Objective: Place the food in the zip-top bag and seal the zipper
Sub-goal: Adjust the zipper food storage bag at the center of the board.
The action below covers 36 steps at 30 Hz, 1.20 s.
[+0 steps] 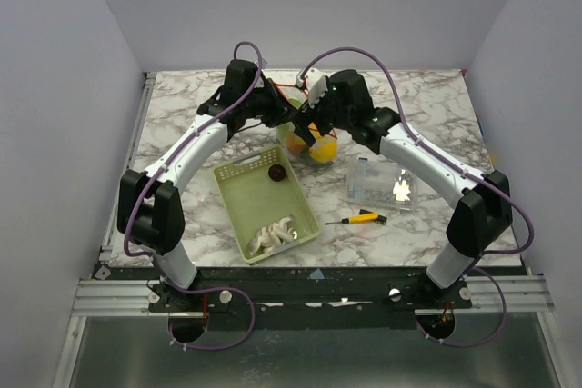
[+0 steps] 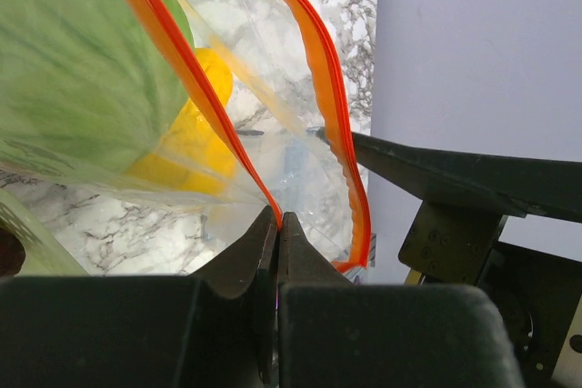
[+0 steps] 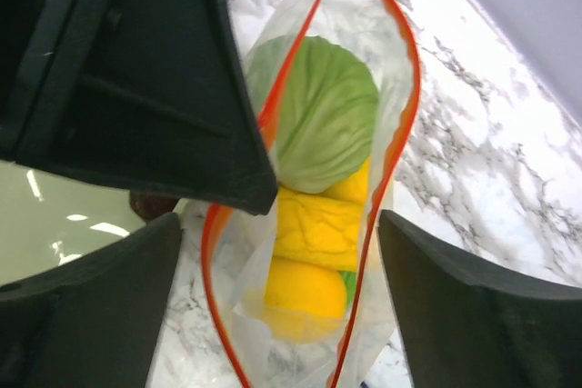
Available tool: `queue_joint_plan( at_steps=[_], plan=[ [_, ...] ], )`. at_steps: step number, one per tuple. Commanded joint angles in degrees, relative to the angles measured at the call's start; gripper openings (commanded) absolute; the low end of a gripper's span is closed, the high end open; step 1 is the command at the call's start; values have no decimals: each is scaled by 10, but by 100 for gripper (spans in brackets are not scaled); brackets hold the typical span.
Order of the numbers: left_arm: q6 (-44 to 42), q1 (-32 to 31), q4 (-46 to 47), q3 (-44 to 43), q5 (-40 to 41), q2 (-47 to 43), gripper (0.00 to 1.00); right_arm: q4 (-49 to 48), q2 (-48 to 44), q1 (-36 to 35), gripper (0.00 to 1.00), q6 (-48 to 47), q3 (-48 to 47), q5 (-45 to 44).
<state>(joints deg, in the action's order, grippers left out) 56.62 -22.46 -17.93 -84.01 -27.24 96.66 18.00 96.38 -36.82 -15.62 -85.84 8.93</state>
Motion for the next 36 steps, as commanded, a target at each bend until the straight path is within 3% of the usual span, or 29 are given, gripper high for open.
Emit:
queue_joint_plan(
  at_steps=[1, 3, 6, 10, 12, 13, 15, 18, 20, 23, 26, 28, 33, 36],
  plan=[
    [3, 2, 3, -15, 4, -10, 0, -48, 23, -9, 77, 11, 6, -95],
    [2, 3, 3, -13, 7, -12, 0, -75, 23, -8, 60, 18, 22, -111],
    [-11, 11, 5, -20, -13, -7, 4, -87, 30, -9, 44, 23, 32, -80],
    [-67, 58, 0, 11, -15, -42, 48, -113, 25, -8, 23, 29, 51, -69],
    [-85, 88, 5, 47, 11, -84, 65, -125, 18, -5, 10, 24, 61, -62],
    [-92, 102, 4, 62, 18, -97, 70, -129, 15, -1, 2, 21, 65, -51],
    [-113, 123, 13, 85, 30, -118, 74, -131, 14, 9, 1, 17, 64, -27],
    [-161, 137, 57, 125, 66, -143, 74, -130, 15, 22, 1, 3, 62, 14],
    [-198, 143, 162, 189, 68, -161, 74, -126, 15, 30, 1, -12, 61, 60],
    [-299, 145, 363, 265, -4, -159, 65, -121, 13, 53, 1, -19, 62, 146],
    [-393, 146, 352, 229, -108, -116, 62, -119, 11, 73, 1, -21, 57, 227],
    [-431, 148, 346, 200, -156, -80, 66, -103, 12, 74, 1, -35, 47, 240],
    [-403, 158, 406, 138, -250, 12, 66, -86, 13, 82, 0, -47, 37, 255],
    [-412, 158, 403, 98, -273, 55, 52, -80, 14, 85, 1, -47, 30, 259]
  ],
)
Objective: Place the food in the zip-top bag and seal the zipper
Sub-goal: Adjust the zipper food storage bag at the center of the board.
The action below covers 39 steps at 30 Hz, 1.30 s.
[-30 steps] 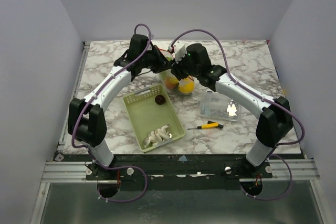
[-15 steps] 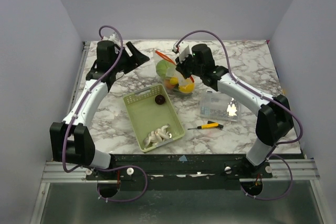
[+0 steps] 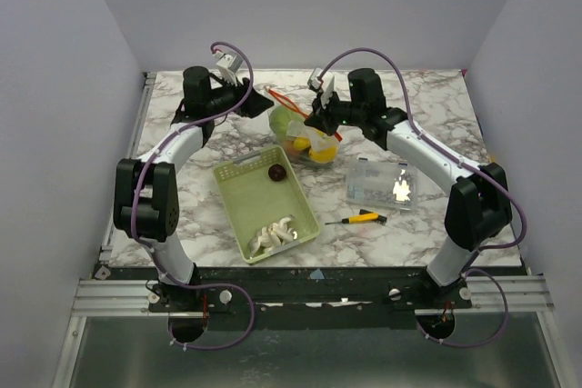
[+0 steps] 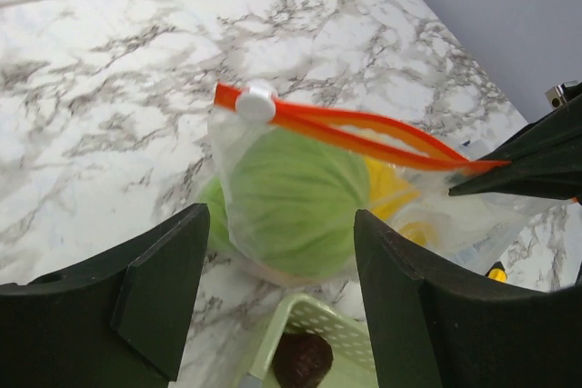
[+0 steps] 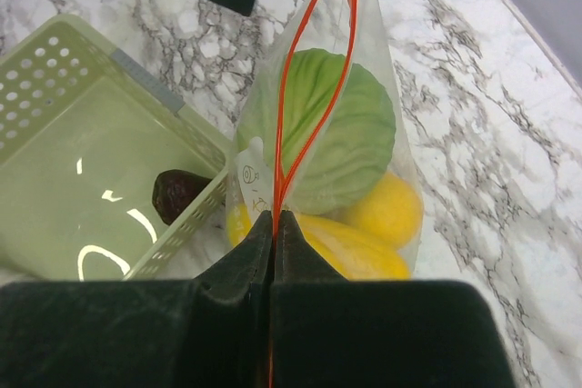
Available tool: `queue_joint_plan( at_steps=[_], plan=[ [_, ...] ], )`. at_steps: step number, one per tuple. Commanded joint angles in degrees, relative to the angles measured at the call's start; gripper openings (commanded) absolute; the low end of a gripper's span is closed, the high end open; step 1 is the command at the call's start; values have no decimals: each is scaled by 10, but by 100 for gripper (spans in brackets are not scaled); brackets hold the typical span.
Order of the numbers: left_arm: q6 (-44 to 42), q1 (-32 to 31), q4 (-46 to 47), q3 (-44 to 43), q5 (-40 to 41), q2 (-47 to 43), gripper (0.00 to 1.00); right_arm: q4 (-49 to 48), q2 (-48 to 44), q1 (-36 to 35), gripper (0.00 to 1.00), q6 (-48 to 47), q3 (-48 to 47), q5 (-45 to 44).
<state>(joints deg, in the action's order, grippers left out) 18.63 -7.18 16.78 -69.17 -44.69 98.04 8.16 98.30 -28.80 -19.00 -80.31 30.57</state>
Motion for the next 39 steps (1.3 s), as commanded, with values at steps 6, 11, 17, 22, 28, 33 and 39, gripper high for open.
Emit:
queue_joint_plan(
  at_steps=[6, 11, 17, 22, 28, 33, 39],
  plan=[
    [-32, 8, 46, -90, -139, 87, 63, 40, 1, 6, 1, -21, -46, 49],
    [20, 2, 160, -59, -216, 111, 63, 48, 5, 7, 1, -26, -50, 54],
    [144, 8, 365, -20, -258, 131, 16, 55, 8, 8, 1, -30, -52, 43],
    [117, 11, 343, 9, -197, 109, 0, 44, 3, 8, 1, -10, -51, -4],
    [79, 11, 282, 38, -108, 63, 0, 65, -1, 8, 56, -1, -64, -17],
    [79, 8, 257, 59, -53, 24, 0, 111, 30, 2, 90, 3, -127, 16],
    [91, -5, 199, 52, -16, 5, 0, 130, 86, -38, 100, -15, -205, -38]
  ],
)
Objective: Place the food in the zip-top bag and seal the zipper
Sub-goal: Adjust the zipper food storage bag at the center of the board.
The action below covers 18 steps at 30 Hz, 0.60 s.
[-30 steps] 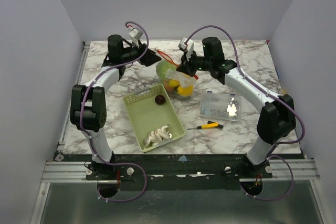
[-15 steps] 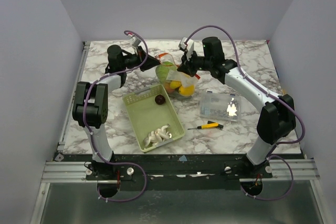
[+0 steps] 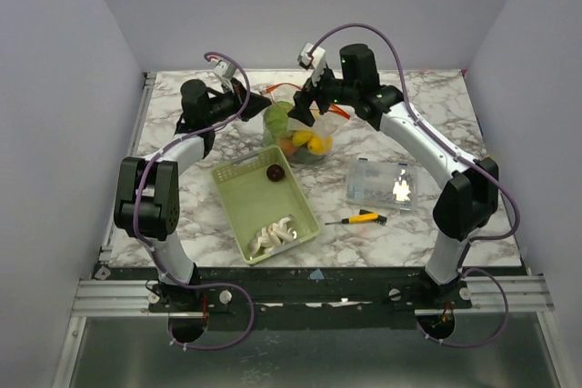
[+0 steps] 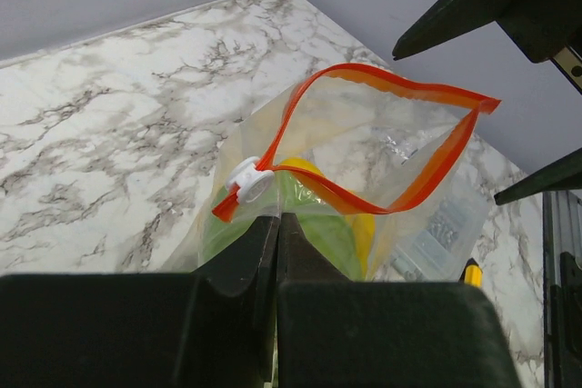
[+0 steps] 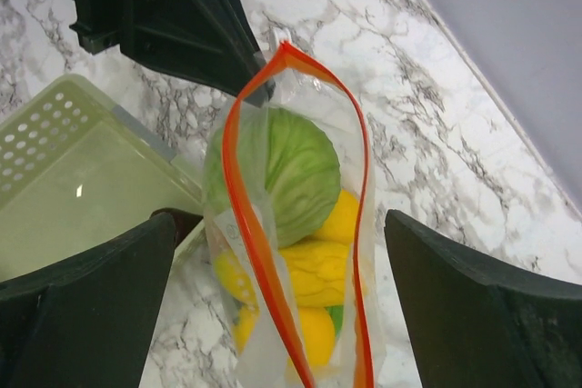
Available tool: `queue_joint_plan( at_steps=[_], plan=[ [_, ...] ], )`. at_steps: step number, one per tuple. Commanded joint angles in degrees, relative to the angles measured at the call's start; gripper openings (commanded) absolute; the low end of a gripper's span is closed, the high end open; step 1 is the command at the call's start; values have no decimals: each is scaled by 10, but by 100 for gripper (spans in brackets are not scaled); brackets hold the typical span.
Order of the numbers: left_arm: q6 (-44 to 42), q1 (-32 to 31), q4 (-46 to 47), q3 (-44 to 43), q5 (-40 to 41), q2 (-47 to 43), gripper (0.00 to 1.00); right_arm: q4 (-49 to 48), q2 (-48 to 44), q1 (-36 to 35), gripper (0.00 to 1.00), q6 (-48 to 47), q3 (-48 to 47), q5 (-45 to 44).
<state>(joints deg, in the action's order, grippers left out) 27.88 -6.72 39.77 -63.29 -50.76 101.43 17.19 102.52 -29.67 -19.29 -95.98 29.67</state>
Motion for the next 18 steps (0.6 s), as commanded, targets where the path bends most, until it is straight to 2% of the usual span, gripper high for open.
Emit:
queue_joint_plan(
  at_steps=[1, 11, 14, 18],
  plan=[
    [-3, -12, -36, -5, 42, -31, 0, 44, 57, -36, 100, -15, -61, -40],
    [-20, -17, -33, 24, 32, -46, 0, 52, 115, -53, 100, -63, -117, -124],
    [-29, -17, -27, 29, 28, -48, 0, 46, 115, -57, 100, -64, -118, -169],
    [-58, -17, -42, 26, 10, -50, 0, 57, 111, -57, 100, -58, -137, -178]
  ],
)
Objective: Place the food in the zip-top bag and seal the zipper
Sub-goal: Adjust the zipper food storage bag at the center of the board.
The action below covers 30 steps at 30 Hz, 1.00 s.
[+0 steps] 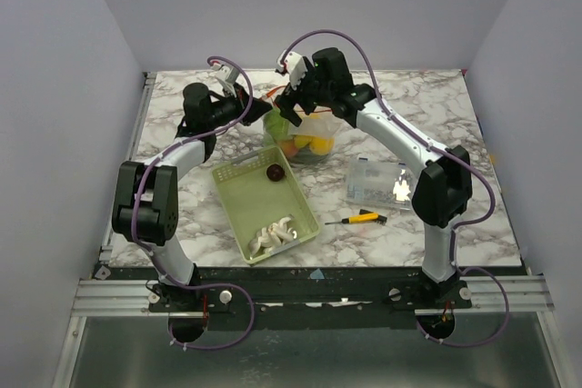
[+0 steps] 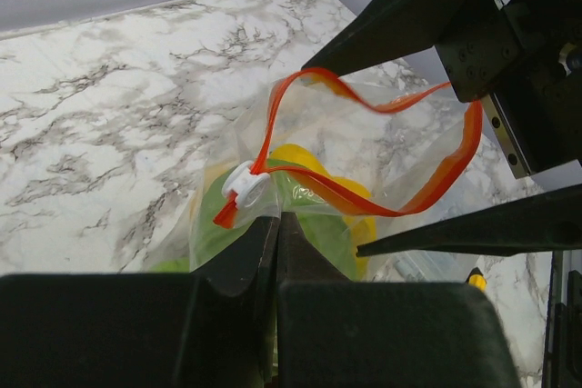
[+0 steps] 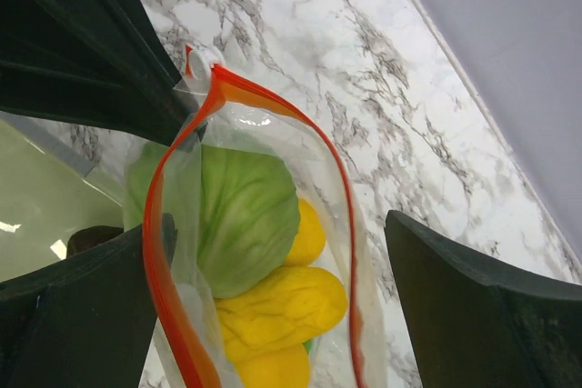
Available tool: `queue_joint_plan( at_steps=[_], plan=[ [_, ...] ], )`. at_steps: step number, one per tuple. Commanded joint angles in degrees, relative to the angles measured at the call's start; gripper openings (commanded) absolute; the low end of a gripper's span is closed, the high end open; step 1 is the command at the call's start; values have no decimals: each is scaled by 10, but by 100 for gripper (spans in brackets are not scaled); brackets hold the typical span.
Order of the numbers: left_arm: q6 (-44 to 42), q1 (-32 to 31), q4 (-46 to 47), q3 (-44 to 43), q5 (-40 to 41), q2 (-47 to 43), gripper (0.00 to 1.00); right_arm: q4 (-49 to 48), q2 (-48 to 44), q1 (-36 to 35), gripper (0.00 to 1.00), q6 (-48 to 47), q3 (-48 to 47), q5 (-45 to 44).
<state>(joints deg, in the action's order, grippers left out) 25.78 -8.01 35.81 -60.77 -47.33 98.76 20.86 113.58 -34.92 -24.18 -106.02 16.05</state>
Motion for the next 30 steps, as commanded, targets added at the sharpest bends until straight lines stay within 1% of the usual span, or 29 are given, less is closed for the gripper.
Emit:
queue_joint_plan(
  at_steps=[1, 4, 6, 8, 10, 16, 18, 19, 21, 23, 25, 26, 28, 29, 30],
  plan=[
    [-40, -5, -5, 2, -25, -23, 0, 30, 4, -5, 100, -11, -47, -33],
    [-49, -5, -14, 5, -28, -27, 0, 65, 28, -5, 100, -22, -89, -1],
    [-55, -5, -14, 8, -43, -30, 0, 88, 48, -4, 100, -26, -118, 13],
    [-64, -4, -20, 10, -49, -36, 0, 98, 63, -5, 96, -26, -137, 21],
    [-74, -4, -32, 9, -47, -41, 0, 105, 72, -6, 93, -21, -146, 29],
    [-93, -4, -79, -15, -45, -38, 0, 110, 79, -5, 92, -7, -148, 44],
    [-95, -4, -79, -12, -48, -39, 0, 103, 78, -5, 89, -4, -147, 36],
    [-96, -4, -79, -12, -49, -41, 0, 101, 79, -5, 85, -3, -147, 32],
    [-99, -3, -88, -15, -52, -39, 4, 107, 79, -5, 75, -7, -151, 36],
    [-100, -1, -95, -16, -53, -39, 10, 107, 78, -4, 60, -7, -151, 40],
    [-100, 3, -98, -14, -42, -42, 21, 104, 76, -4, 41, -5, -148, 43],
    [-99, 7, -96, -10, -36, -44, 29, 101, 75, -4, 28, -3, -145, 43],
    [-93, 18, -80, 3, -34, -49, 42, 99, 74, -5, 8, 3, -144, 48],
    [-89, 25, -69, 10, -34, -51, 48, 99, 73, -5, 2, 5, -145, 51],
    [-84, 31, -56, 18, -37, -52, 51, 98, 71, -5, 1, 8, -145, 55]
  ],
)
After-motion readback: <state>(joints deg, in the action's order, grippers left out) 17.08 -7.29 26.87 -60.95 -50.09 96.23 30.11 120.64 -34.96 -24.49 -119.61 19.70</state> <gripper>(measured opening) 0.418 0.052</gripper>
